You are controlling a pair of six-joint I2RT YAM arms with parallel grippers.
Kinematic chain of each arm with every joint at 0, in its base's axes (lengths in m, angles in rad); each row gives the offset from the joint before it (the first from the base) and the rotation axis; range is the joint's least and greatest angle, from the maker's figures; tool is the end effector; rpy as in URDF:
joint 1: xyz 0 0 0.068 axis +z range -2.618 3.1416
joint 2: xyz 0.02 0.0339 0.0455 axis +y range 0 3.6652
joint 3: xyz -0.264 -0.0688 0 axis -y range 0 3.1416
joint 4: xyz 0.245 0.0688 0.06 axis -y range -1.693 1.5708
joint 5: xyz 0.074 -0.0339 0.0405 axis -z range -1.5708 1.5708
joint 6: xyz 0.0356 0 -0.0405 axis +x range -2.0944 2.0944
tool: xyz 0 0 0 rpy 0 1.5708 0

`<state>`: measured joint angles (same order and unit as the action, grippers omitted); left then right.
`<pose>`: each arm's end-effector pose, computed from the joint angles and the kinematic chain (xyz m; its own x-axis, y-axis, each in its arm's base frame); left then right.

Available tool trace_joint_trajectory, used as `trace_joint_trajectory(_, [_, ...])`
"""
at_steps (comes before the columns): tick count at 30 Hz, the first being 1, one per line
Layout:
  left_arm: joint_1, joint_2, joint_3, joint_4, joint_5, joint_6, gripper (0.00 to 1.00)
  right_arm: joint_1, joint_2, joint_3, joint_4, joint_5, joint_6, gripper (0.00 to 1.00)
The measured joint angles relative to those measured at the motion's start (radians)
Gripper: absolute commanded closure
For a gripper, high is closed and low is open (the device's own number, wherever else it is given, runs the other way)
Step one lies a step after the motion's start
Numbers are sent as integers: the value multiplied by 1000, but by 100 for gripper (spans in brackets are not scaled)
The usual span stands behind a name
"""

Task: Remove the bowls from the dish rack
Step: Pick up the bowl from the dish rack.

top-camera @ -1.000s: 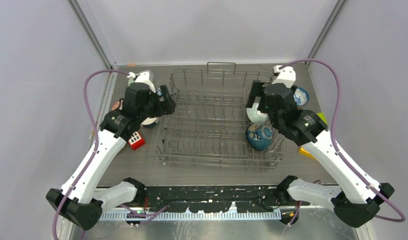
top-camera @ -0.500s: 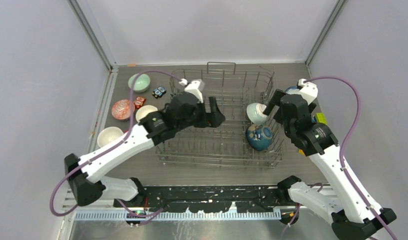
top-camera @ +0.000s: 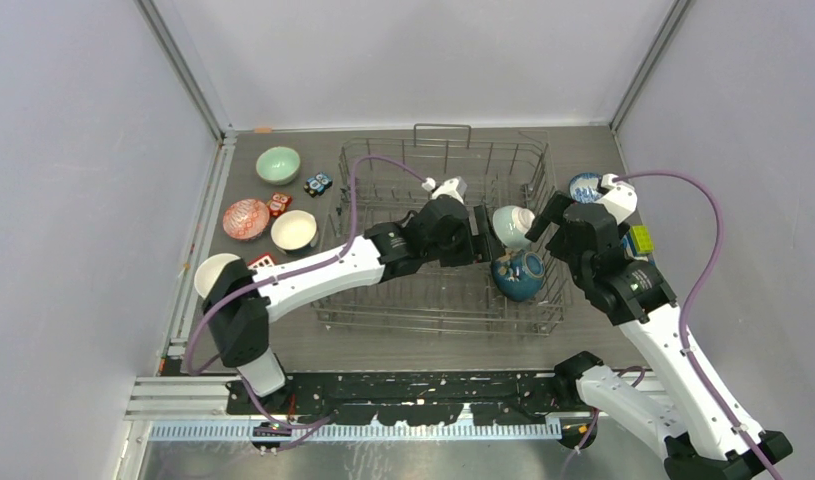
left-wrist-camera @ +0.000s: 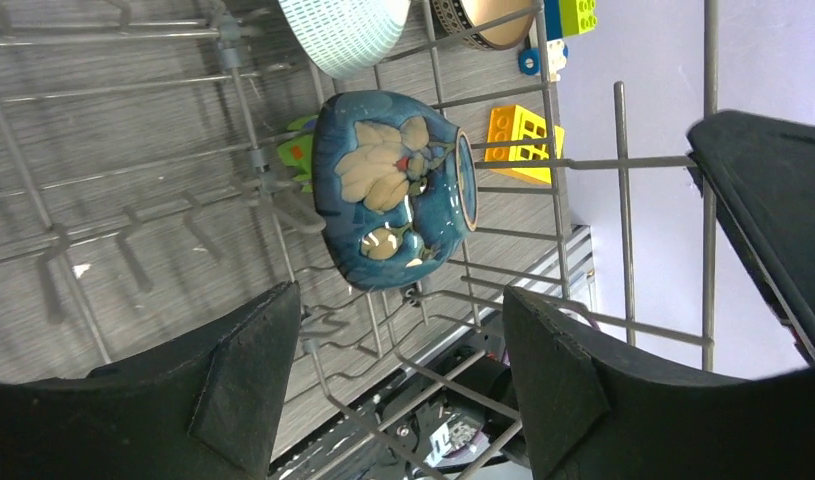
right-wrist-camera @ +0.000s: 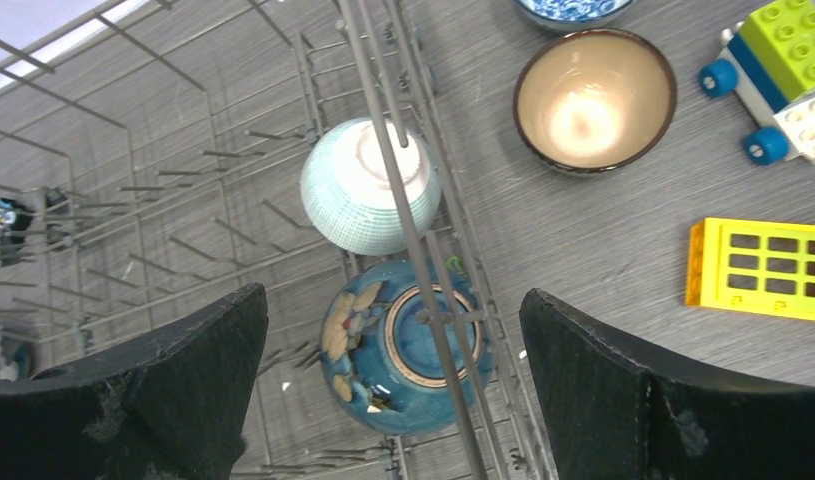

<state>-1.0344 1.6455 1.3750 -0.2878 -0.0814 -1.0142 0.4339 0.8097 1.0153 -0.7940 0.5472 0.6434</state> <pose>0.1991 -0.3292 0.3111 -0.8405 -0.2422 -0.4847 0.2041 0.6870 -0.6974 0.1460 0.0472 0.3555 -0.3827 0.3873 -0.8388 0.3291 0.9055 0.2680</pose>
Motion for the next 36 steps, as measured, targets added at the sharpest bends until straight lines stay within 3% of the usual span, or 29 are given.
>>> trace_joint_trajectory(24, [0,177,15,172,132,-132,27,-6,-32,0,14,-48,18,0])
trace_joint_trajectory(36, [0,192,-18,188,152,-156,21,-6,-44,7,17,-33,19,0])
